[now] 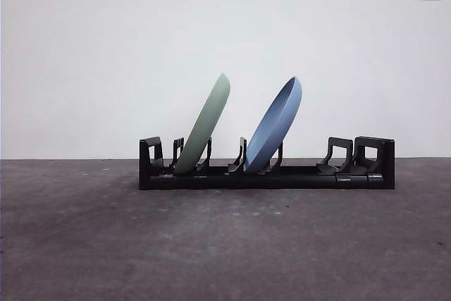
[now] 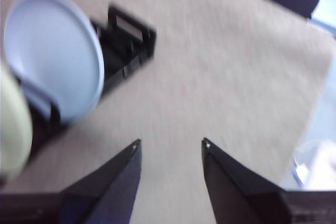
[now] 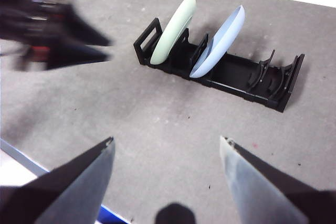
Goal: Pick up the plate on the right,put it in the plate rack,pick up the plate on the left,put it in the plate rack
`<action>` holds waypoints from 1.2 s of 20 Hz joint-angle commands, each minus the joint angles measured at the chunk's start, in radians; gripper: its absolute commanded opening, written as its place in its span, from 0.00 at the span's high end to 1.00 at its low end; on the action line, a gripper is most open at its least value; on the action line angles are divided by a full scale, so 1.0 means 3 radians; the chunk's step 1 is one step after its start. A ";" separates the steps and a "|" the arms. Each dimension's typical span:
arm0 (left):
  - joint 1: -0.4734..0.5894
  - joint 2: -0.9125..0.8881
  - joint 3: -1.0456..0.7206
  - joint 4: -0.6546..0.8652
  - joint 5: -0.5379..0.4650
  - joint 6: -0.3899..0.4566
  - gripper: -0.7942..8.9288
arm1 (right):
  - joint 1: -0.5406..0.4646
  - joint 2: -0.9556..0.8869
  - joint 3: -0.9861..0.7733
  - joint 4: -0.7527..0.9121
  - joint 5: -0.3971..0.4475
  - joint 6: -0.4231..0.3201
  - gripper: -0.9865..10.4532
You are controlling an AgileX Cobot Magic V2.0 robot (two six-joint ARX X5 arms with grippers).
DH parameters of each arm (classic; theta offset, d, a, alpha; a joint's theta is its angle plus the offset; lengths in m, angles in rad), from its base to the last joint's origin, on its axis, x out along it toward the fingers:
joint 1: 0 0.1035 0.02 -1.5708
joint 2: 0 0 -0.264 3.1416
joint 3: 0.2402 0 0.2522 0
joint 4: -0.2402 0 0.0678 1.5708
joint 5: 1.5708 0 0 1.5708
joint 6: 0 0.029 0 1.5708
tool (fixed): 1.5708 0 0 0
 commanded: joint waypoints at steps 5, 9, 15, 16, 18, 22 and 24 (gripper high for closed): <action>-0.0009 -0.0718 -0.0001 -0.1072 0.0013 0.0043 0.72 | 0.0004 -0.0006 -0.0532 -0.0067 -0.0455 -0.0062 0.61; -0.0009 -0.1044 -0.0001 -0.1387 0.0010 0.0043 0.72 | 0.0004 -0.0004 -0.0759 -0.0067 -0.0580 -0.0126 0.61; -0.0009 -0.1165 -0.0001 -0.1391 0.0011 0.0043 0.72 | 0.0004 -0.0005 -0.0782 -0.0067 -0.0580 -0.0141 0.66; -0.0009 -0.1162 -0.0001 -0.1390 0.0011 0.0043 0.72 | 0.0004 -0.0005 -0.0782 -0.0067 -0.0581 -0.0153 0.71; -0.0009 -0.1158 -0.0001 -0.1389 0.0011 0.0043 0.73 | 0.0004 -0.0005 -0.0782 -0.0067 -0.0580 -0.0151 0.79; -0.0009 -0.1158 -0.0001 -0.1387 0.0010 0.0045 0.91 | 0.0004 -0.0005 -0.0782 -0.0067 -0.0580 -0.0212 0.91; -0.0009 -0.1158 -0.0001 -0.1386 0.0010 0.0050 0.93 | 0.0004 -0.0005 -0.0782 -0.0067 -0.0580 -0.0214 0.92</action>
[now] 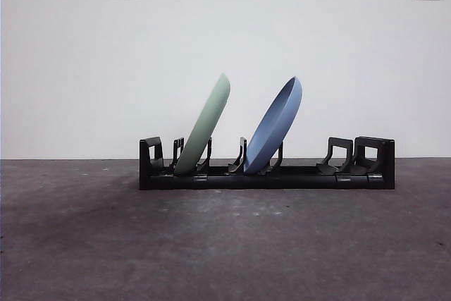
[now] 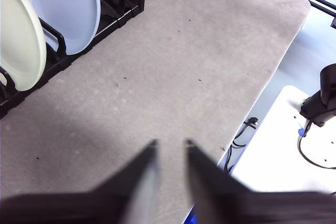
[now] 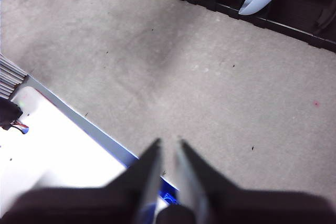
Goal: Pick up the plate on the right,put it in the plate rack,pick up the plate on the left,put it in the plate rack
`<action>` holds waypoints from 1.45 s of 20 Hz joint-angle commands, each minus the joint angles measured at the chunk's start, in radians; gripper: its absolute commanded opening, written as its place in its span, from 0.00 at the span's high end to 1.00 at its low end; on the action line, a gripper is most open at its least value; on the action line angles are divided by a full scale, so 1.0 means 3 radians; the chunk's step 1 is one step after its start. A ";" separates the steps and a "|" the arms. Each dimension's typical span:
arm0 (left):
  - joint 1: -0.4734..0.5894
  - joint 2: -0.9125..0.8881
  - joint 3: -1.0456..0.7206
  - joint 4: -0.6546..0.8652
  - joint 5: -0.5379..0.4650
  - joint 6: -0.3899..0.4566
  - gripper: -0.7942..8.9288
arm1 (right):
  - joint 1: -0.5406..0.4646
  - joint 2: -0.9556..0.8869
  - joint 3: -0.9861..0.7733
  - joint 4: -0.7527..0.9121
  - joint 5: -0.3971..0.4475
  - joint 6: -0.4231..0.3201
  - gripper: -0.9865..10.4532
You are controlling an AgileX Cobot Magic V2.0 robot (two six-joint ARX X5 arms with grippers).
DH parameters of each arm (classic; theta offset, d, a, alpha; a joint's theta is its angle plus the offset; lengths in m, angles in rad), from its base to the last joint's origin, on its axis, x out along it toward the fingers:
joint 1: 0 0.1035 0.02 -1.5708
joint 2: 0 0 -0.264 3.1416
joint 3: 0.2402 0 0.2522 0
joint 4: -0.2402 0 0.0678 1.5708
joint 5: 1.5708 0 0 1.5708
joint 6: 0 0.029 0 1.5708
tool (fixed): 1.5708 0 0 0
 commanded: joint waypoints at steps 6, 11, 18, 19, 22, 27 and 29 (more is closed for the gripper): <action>-0.0008 0.0000 -0.0001 0.0011 0.0008 0.0074 0.92 | 0.0004 -0.0003 -0.0032 -0.0067 -0.0015 0.0150 0.91; -0.0008 0.0000 -0.0001 0.0013 0.0009 0.0074 0.92 | 0.0004 0.0090 -0.0029 -0.0067 0.0203 0.0149 0.91; -0.0008 0.0003 -0.0001 0.0058 -0.0015 0.0116 0.92 | 0.0004 0.0352 -0.0028 -0.0067 0.0730 0.0148 0.91; -0.0008 0.0004 -0.0001 0.0078 -0.0017 0.0160 0.92 | 0.0004 0.0406 -0.0028 -0.0066 0.0804 0.0149 0.91; -0.0004 0.0009 -0.0001 0.0309 -0.0195 0.0224 0.92 | 0.0004 0.0570 -0.0028 -0.0066 0.0959 0.0149 0.91; 0.0282 -0.0043 -0.0003 0.1080 -0.0360 0.0788 0.92 | 0.0004 0.0833 -0.0028 -0.0065 0.1061 0.0149 0.91; 0.0621 -0.0130 -0.0010 0.1387 -0.0181 0.1013 0.92 | 0.0004 0.0918 -0.0028 -0.0065 0.1061 0.0149 0.91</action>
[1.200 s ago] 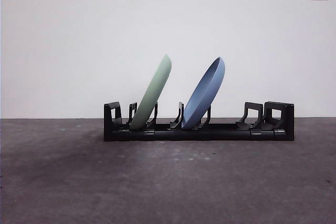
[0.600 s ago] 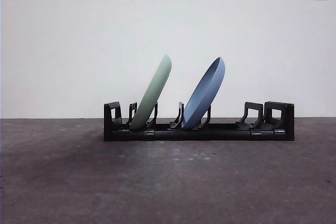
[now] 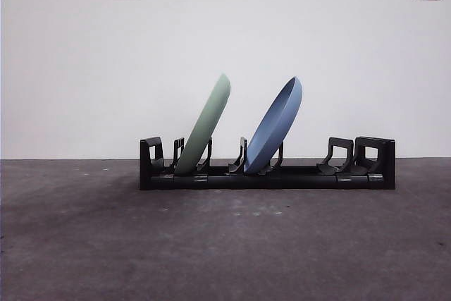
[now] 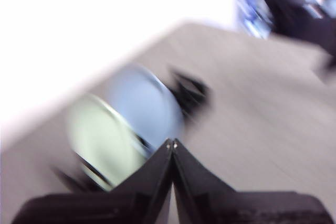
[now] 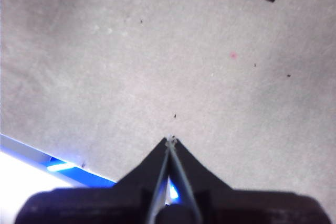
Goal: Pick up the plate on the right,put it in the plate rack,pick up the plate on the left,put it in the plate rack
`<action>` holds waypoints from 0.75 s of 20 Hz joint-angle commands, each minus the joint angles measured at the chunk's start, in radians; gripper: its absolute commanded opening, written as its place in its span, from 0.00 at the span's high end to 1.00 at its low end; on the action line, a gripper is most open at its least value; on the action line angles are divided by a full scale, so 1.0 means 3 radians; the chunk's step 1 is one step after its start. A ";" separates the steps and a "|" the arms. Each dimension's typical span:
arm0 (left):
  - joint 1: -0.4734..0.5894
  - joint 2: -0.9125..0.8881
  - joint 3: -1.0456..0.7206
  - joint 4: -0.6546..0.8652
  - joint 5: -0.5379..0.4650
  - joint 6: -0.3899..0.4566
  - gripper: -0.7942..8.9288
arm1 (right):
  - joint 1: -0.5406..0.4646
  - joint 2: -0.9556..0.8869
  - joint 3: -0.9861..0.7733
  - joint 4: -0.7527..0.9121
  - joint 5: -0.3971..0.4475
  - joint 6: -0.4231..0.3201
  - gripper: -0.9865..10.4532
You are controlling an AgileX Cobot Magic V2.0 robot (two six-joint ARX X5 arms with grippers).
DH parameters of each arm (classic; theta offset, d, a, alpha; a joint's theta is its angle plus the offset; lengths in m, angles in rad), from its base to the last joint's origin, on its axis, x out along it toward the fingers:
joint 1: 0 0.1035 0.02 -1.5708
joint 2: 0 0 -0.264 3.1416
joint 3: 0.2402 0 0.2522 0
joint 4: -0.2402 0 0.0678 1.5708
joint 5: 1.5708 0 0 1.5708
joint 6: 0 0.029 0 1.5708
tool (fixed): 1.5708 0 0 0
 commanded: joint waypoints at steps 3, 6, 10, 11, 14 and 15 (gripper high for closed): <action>0.0841 -0.0275 -0.0033 0.0284 0.0810 0.0458 0.92 | 0.0004 0.0131 -0.0027 -0.0060 0.0003 0.0014 0.91; 0.1521 -0.0529 -0.0207 0.0277 0.0973 0.0532 0.92 | 0.0004 0.0192 -0.0027 -0.0033 0.0003 0.0014 0.91; 0.2018 -0.1104 -0.0977 0.0694 0.0952 0.0580 0.92 | 0.0004 0.0195 -0.0027 0.0290 0.0003 0.0014 0.91; 0.2064 -0.1253 -0.1226 0.0852 0.0895 0.0576 0.92 | 0.0004 0.0195 -0.0027 0.0397 0.0003 0.0014 0.91; 0.2118 -0.1743 -0.2140 0.1382 0.0820 0.0380 0.92 | 0.0004 0.0195 -0.0027 0.0793 0.0003 0.0014 0.91; 0.2118 -0.1897 -0.2427 0.1530 0.0819 0.0277 0.92 | 0.0004 0.0195 -0.0027 0.0930 0.0003 0.0014 0.91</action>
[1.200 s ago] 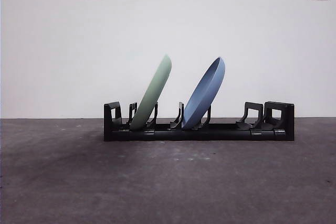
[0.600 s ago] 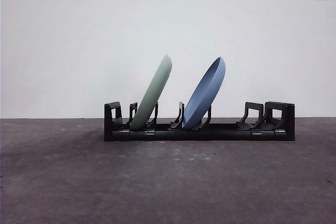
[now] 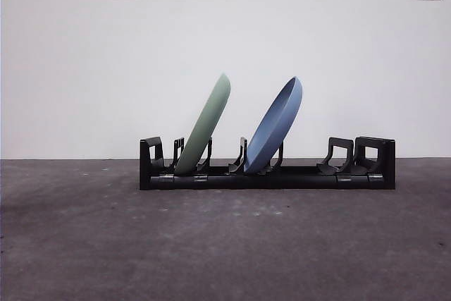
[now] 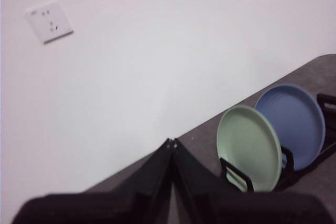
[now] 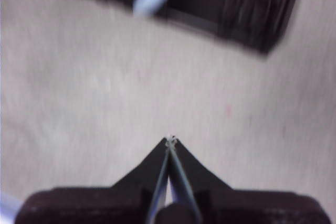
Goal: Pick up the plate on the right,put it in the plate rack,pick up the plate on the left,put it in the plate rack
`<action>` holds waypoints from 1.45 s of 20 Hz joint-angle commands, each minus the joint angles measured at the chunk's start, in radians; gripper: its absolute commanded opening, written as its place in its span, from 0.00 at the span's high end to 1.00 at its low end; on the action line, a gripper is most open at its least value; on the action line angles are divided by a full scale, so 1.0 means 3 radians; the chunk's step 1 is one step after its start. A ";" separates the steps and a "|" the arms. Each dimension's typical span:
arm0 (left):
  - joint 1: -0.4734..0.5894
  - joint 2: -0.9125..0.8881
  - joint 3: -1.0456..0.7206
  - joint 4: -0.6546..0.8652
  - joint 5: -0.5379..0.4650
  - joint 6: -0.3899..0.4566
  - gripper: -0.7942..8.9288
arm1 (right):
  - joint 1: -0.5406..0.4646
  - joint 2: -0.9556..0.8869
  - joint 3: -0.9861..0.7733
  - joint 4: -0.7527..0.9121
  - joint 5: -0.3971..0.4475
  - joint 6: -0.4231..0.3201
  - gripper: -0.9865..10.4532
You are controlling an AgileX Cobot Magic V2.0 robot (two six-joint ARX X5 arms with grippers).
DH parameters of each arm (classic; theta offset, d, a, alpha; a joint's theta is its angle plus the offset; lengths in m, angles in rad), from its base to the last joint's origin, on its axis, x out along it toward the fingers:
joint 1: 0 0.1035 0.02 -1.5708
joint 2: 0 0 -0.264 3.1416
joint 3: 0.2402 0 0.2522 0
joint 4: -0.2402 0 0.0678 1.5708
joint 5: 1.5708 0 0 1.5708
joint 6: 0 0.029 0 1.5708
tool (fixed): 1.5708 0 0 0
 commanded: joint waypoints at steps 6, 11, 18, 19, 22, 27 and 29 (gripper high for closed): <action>0.0009 -0.0966 -0.1722 0.0509 -0.0464 -0.0661 0.92 | 0.0004 0.0013 -0.0027 0.0804 0.0003 0.0014 0.91; 0.0009 -0.1499 -0.2282 0.0516 -0.0744 -0.0809 0.92 | 0.0004 0.0013 -0.0027 0.0982 0.0003 0.0014 0.91; 0.0003 -0.1489 -0.2532 0.0369 -0.0805 -0.1138 0.92 | 0.0004 0.0013 -0.0027 0.0974 0.0003 0.0014 0.91; 0.0003 -0.1489 -0.2532 0.0371 -0.0804 -0.1163 0.92 | 0.0003 0.0013 -0.0027 0.0975 0.0003 0.0014 0.91; 0.0004 -0.1485 -0.2532 0.0398 -0.0771 -0.1176 0.92 | 0.0003 0.0013 -0.0027 0.0975 0.0003 0.0014 0.91; 0.0006 -0.1446 -0.2532 0.0398 -0.0772 -0.1176 0.92 | 0.0004 0.0013 -0.0027 0.0974 0.0003 0.0014 0.91; 0.0006 -0.1434 -0.2532 0.0398 -0.0771 -0.1177 0.92 | 0.0004 0.0013 -0.0027 0.0974 0.0003 0.0014 0.91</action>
